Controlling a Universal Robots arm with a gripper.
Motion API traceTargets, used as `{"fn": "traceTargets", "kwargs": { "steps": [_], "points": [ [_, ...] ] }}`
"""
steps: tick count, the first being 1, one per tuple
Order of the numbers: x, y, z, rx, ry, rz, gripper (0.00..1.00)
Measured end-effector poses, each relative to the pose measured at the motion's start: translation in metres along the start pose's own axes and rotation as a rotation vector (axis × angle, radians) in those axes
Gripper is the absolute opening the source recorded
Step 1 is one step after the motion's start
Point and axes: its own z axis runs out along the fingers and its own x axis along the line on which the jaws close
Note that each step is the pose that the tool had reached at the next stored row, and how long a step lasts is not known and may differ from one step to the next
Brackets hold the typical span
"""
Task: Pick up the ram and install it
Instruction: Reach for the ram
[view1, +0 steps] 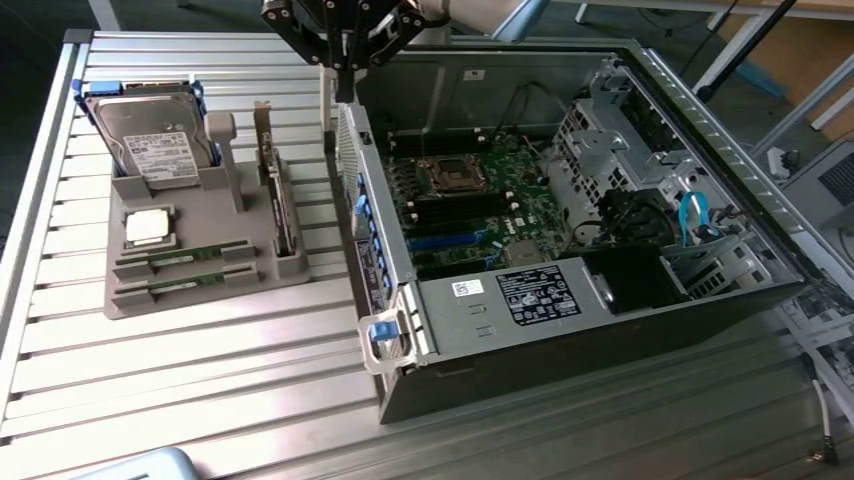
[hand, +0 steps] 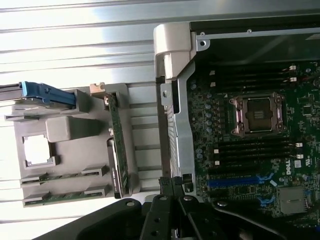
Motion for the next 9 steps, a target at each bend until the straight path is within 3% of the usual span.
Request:
{"fn": "traceTargets", "kwargs": {
  "steps": [9],
  "points": [
    [0.011, -0.0009, -0.0002, -0.0001, -0.0001, 0.0, 0.11]
  ]
}}
